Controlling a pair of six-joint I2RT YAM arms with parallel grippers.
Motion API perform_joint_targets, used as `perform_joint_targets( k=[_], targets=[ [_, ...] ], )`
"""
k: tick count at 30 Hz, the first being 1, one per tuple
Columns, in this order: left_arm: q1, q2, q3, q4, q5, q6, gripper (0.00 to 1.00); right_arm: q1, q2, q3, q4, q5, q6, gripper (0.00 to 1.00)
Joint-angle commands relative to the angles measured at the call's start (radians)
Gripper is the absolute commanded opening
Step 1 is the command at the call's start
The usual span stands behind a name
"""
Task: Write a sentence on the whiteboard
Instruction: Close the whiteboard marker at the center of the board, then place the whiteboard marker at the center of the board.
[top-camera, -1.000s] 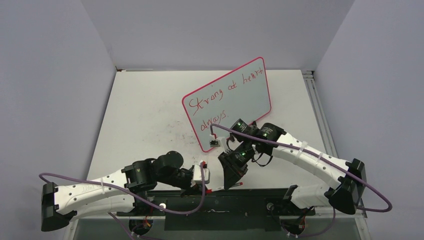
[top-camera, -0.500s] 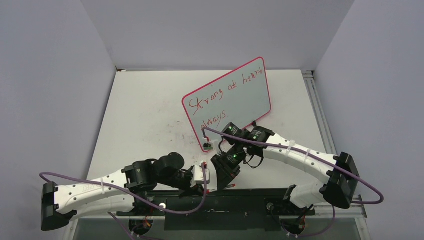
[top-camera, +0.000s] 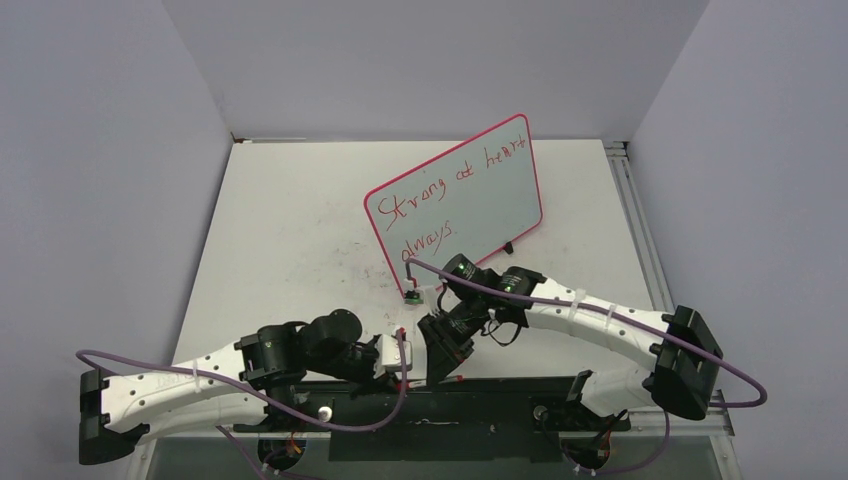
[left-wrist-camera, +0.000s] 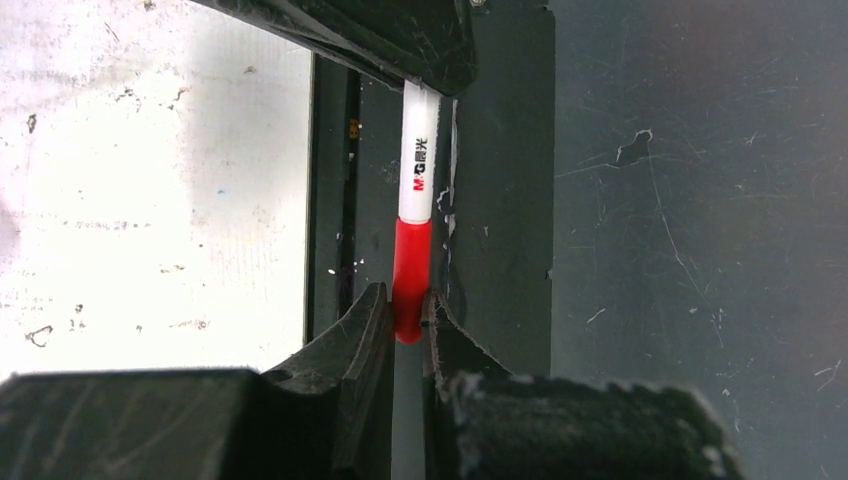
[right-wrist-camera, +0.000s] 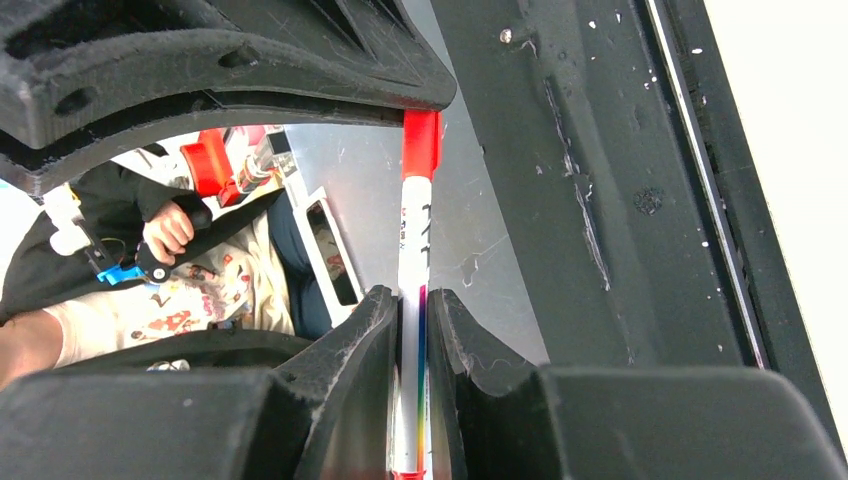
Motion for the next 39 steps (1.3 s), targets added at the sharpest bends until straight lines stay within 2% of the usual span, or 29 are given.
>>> perform_joint_targets(
  k=[1,10,13,16,17,20,24,26,29,32,36,39],
  targets=[
    [0.004,-0.018,0.043,0.291,-0.023,0.01,0.0,0.039,-0.001,-0.003,0.201,-0.011,0.046,0.05],
    [0.004,-0.018,0.044,0.358,-0.022,0.004,0.0,0.059,-0.032,-0.061,0.346,-0.002,0.122,0.05],
    [0.004,0.002,0.059,0.343,-0.024,0.013,0.0,0.061,-0.056,-0.063,0.314,0.027,0.11,0.05],
    [0.005,0.009,0.084,0.253,-0.091,0.016,0.0,0.061,-0.093,-0.052,0.232,0.079,0.072,0.05],
    [0.007,0.008,0.094,0.223,-0.127,0.012,0.04,0.06,-0.109,-0.043,0.194,0.108,0.056,0.05],
    [0.011,-0.008,0.128,0.131,-0.23,-0.024,0.4,0.057,-0.161,0.005,0.053,0.248,0.005,0.05],
    [0.023,-0.058,0.151,0.066,-0.338,-0.095,0.72,0.05,-0.24,0.023,-0.05,0.452,-0.014,0.05],
    [0.036,-0.08,0.155,0.061,-0.381,-0.145,0.78,0.05,-0.273,0.023,-0.06,0.547,-0.018,0.05],
    [0.077,-0.101,0.155,0.092,-0.415,-0.247,0.8,0.051,-0.321,0.02,-0.059,0.734,0.003,0.05],
    [0.154,-0.111,0.154,0.103,-0.459,-0.327,0.82,0.051,-0.376,-0.001,-0.043,0.935,0.092,0.05],
    [0.344,-0.135,0.157,0.057,-0.54,-0.394,0.93,0.053,-0.458,-0.033,-0.061,1.133,0.146,0.05],
    [0.533,-0.131,0.16,0.035,-0.535,-0.402,0.97,0.054,-0.479,-0.051,-0.114,1.271,0.199,0.05]
  ],
)
